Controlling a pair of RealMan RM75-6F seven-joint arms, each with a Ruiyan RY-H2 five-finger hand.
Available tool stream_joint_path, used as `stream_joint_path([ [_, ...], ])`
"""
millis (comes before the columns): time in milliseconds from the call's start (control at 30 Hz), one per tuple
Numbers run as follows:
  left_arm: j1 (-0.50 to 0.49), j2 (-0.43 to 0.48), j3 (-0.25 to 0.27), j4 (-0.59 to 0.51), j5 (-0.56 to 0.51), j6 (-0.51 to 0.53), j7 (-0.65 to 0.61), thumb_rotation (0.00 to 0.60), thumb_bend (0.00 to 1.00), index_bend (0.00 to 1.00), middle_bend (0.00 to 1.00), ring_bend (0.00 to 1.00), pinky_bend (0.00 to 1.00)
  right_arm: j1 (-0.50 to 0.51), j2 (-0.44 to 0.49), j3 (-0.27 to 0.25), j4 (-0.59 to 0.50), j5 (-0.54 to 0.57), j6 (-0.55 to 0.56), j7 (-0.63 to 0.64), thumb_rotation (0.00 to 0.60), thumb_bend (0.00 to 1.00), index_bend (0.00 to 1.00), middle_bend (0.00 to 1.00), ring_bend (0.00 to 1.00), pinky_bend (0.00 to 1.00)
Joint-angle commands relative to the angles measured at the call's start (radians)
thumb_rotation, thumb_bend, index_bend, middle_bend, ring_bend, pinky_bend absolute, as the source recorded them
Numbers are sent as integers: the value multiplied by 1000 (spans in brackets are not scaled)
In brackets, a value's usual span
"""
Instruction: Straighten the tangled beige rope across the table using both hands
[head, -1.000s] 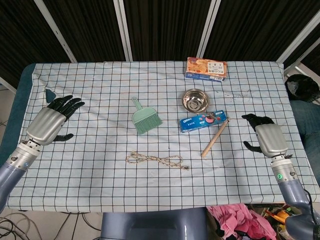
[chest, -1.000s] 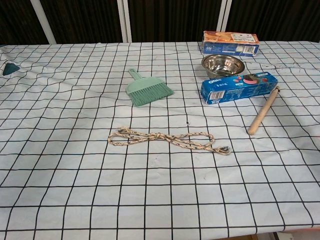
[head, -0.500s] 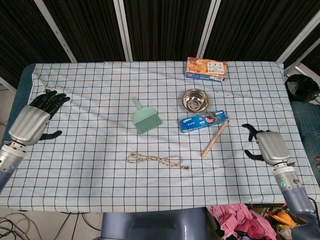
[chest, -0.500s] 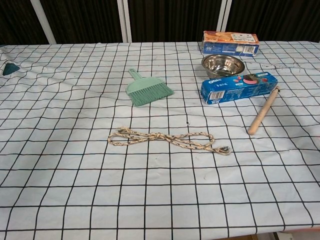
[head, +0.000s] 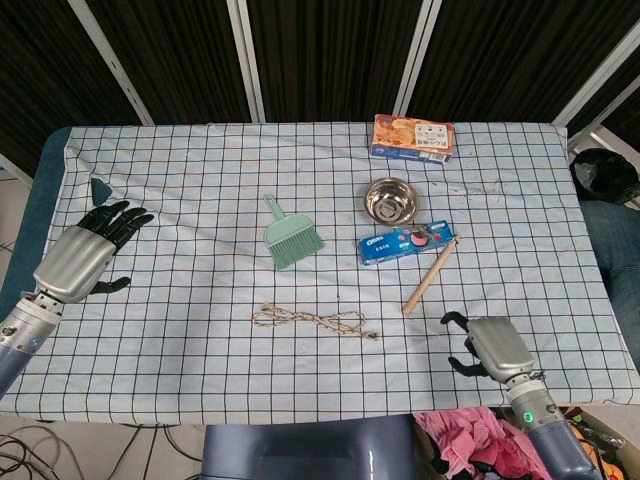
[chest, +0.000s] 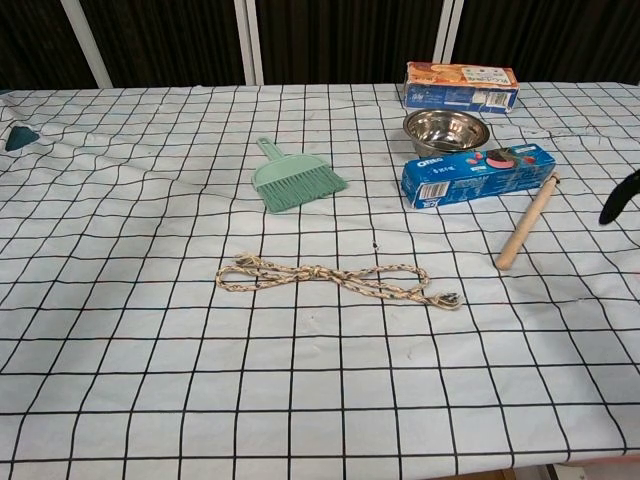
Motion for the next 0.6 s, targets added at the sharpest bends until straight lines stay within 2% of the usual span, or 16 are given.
stream_joint_path([
  [33, -2, -4, 1, 5, 2, -4, 1, 600, 88, 127, 132, 75, 183, 19, -99, -13, -13, 93, -13, -93, 600, 254, 340, 1000, 1000, 1000],
  [167, -10, -13, 4, 19, 1, -22, 9, 600, 88, 127, 132, 75, 184, 49, -223, 35, 14, 207, 12, -141, 600, 274, 357, 1000, 1000, 1000],
  [333, -17, -30, 2, 42, -12, -38, 10, 600, 88, 127, 132, 75, 183, 98, -330, 81, 60, 315, 35, -210, 600, 277, 357, 1000, 1000, 1000],
  [600, -22, -53, 5, 74, -18, -51, 0, 600, 88, 127, 131, 75, 184, 163, -443, 135, 145, 431, 59, -276, 600, 284, 358, 1000, 1000, 1000],
])
